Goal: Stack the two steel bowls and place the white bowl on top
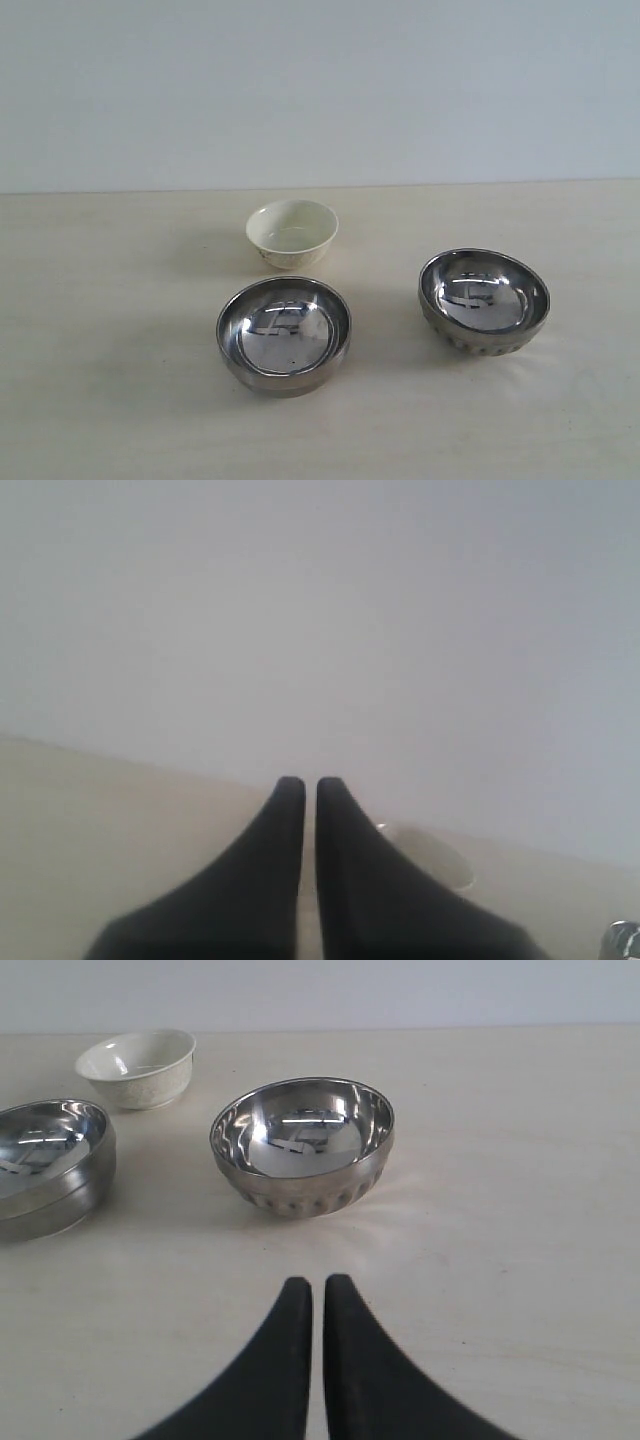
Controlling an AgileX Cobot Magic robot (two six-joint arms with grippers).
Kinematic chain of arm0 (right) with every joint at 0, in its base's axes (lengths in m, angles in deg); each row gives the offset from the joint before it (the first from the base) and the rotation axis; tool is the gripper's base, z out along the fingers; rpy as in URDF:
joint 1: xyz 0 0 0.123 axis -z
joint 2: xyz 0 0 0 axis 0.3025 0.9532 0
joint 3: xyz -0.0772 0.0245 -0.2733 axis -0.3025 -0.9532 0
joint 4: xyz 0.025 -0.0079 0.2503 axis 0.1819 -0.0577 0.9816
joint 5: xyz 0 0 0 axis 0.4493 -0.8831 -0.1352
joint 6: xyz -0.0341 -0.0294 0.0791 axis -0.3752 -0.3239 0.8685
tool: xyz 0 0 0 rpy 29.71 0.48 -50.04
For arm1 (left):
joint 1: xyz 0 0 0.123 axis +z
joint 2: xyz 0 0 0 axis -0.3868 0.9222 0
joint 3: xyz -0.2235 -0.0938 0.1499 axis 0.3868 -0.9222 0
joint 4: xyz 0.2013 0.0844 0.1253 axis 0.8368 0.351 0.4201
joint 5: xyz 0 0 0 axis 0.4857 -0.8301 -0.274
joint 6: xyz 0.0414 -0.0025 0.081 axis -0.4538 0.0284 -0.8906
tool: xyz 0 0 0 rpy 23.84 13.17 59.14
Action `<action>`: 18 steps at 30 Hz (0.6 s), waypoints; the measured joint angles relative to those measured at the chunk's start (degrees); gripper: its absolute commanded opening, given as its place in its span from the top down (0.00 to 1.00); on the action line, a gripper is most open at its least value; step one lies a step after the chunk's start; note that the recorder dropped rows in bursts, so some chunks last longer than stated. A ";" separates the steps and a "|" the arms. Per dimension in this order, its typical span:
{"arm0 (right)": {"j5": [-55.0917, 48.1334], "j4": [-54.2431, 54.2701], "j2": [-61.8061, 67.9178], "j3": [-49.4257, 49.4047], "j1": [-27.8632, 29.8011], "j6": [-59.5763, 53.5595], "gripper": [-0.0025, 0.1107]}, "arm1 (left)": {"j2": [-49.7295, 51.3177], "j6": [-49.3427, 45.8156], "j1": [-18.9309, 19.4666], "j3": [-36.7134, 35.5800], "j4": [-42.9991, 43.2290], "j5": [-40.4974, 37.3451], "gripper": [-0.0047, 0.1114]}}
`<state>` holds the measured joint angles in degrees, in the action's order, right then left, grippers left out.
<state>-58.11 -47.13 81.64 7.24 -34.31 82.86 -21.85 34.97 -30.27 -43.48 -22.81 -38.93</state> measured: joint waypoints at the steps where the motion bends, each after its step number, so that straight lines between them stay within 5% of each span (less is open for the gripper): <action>1: 0.00 0.00 0.00 0.00 0.00 0.00 0.98 | -0.85 -0.70 0.74 -0.09 0.06 -1.80 0.93; 18: 0.00 0.00 0.00 0.00 0.00 0.00 0.98 | -1.90 -4.17 5.44 -0.09 0.31 -16.78 0.93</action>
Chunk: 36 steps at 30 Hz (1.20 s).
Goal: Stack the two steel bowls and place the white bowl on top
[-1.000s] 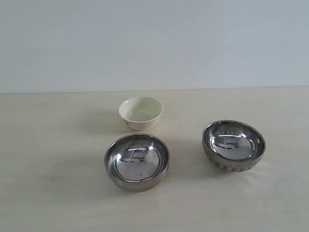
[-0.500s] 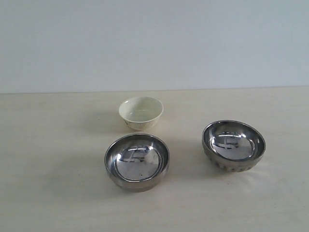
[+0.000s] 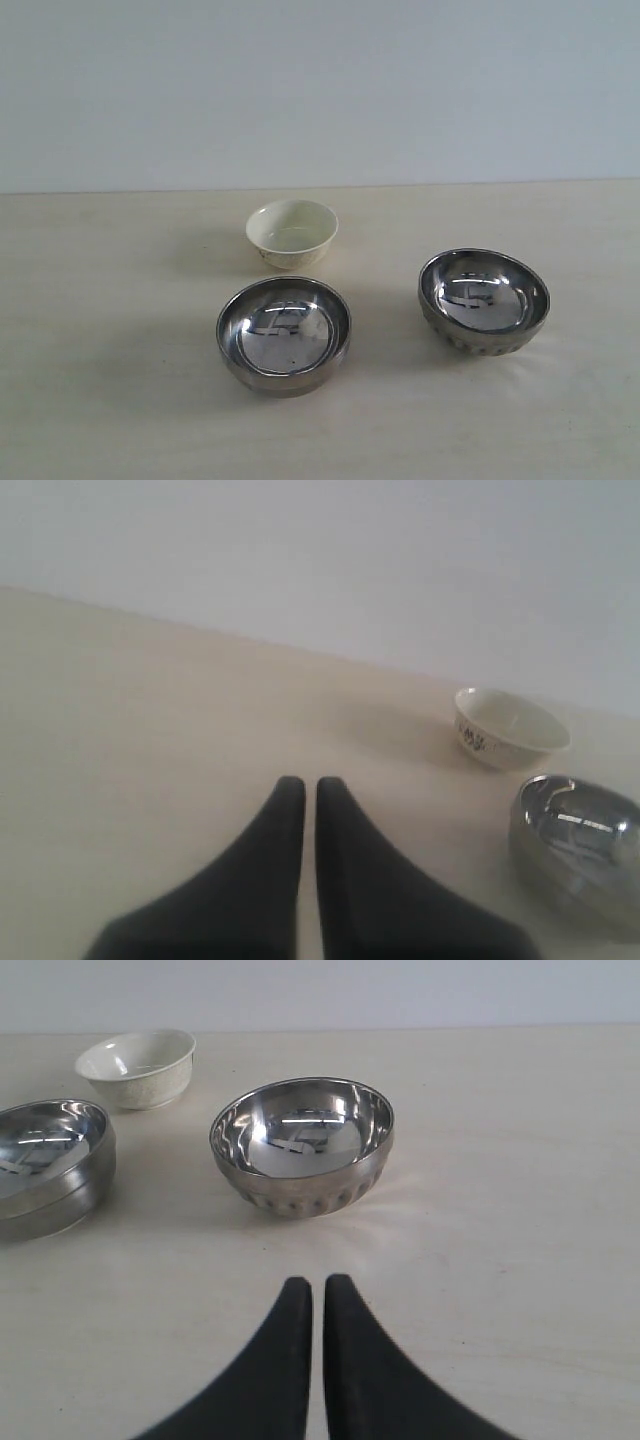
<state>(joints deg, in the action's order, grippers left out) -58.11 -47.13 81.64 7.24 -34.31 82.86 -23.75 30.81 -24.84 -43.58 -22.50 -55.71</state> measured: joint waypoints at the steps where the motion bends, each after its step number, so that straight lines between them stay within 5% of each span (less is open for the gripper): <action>1: 0.00 0.00 0.00 0.00 0.00 0.00 0.98 | 0.00 -0.62 0.00 0.00 0.00 -1.18 0.93; 36: 0.00 0.00 0.00 0.00 0.00 0.00 0.98 | 0.00 -5.20 0.00 0.00 0.15 -3.99 0.93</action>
